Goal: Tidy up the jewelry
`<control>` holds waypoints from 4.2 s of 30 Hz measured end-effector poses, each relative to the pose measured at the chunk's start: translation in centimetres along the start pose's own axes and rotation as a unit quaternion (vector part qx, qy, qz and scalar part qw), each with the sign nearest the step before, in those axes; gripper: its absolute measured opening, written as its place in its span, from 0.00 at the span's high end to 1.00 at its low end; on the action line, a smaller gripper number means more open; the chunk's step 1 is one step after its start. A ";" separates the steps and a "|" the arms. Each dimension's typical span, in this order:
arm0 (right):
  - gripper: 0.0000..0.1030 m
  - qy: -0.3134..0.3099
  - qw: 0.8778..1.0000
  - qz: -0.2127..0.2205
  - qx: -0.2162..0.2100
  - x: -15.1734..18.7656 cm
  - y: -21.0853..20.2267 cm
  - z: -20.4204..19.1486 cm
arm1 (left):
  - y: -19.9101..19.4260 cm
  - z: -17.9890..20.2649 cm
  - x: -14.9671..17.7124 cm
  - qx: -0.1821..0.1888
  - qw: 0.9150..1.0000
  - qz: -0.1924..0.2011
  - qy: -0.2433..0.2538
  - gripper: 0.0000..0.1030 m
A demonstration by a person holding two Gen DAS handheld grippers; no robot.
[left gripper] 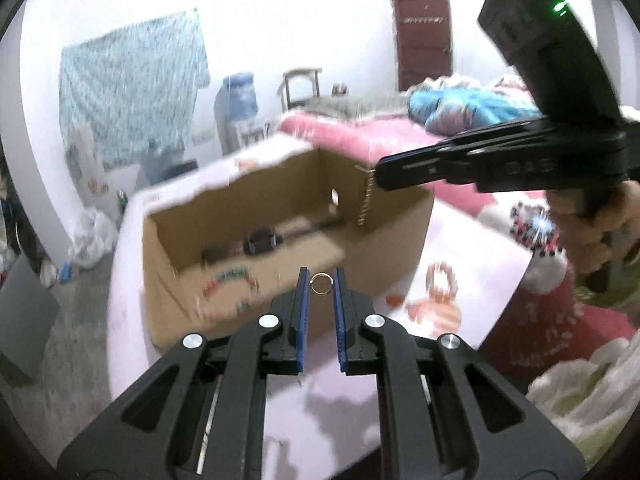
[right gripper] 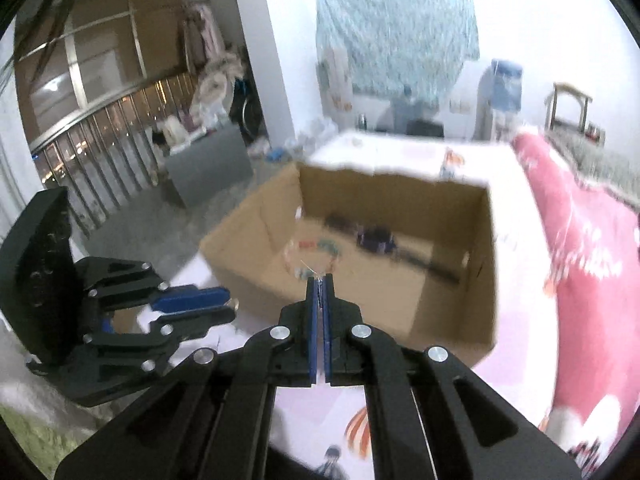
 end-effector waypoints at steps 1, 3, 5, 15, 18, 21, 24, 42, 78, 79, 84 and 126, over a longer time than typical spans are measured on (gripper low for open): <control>0.98 0.001 1.000 0.006 -0.002 -0.6 0.0 0.3 | 0.0 -0.2 -0.5 0.002 1.000 0.007 0.001 0.90; 0.98 0.006 1.000 0.012 -0.008 -2.0 0.4 1.2 | 0.7 -0.8 -1.9 -0.001 1.000 0.009 0.005 0.90; 0.98 0.018 1.000 0.005 -0.015 -3.1 1.5 2.3 | 2.5 -1.7 -2.8 -0.011 1.000 -0.003 0.001 0.90; 0.98 0.102 0.982 -0.157 -0.026 -3.7 11.4 7.7 | 13.1 -6.2 -2.0 0.089 0.973 -0.135 -0.165 0.89; 0.97 0.109 0.978 -0.177 -0.014 -3.2 12.7 8.4 | 14.4 -6.7 -1.4 0.119 0.959 -0.151 -0.208 0.89; 0.93 0.120 0.976 -0.181 -0.017 -3.0 13.0 9.1 | 15.1 -7.0 -1.0 0.131 0.949 -0.162 -0.236 0.86; 0.79 0.125 0.977 -0.173 -0.016 -3.1 12.6 9.6 | 14.7 -7.3 -1.1 0.138 0.947 -0.153 -0.245 0.77; 0.33 0.099 0.995 -0.027 0.017 -4.4 2.9 7.8 | 5.8 -6.7 -2.9 0.056 0.981 -0.071 -0.170 0.33; 0.07 0.047 0.964 -0.105 0.239 7.4 1.6 0.8 | 7.2 -3.3 11.1 -0.027 0.957 -0.213 -0.195 0.12; 0.07 0.050 0.966 -0.105 0.232 7.8 1.7 0.8 | 7.5 -3.5 11.4 -0.033 0.956 -0.218 -0.195 0.12; 0.07 0.051 0.970 -0.099 0.217 9.3 2.0 0.7 | 8.5 -3.7 12.2 -0.066 0.958 -0.225 -0.168 0.08; 0.75 0.027 0.981 -0.164 0.098 10.8 13.4 -1.8 | 8.5 -3.9 12.1 -0.038 0.966 -0.225 -0.123 0.08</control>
Point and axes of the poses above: each gripper's, at about its wrist camera, not at the fingertips, and y roughly the way its jaws point, z to its right, x to its underside, the point moved 2 cm from there along y, roughly the way its jaws point, and after that the axes turned 4 degrees about y, right-handed, at the moved point
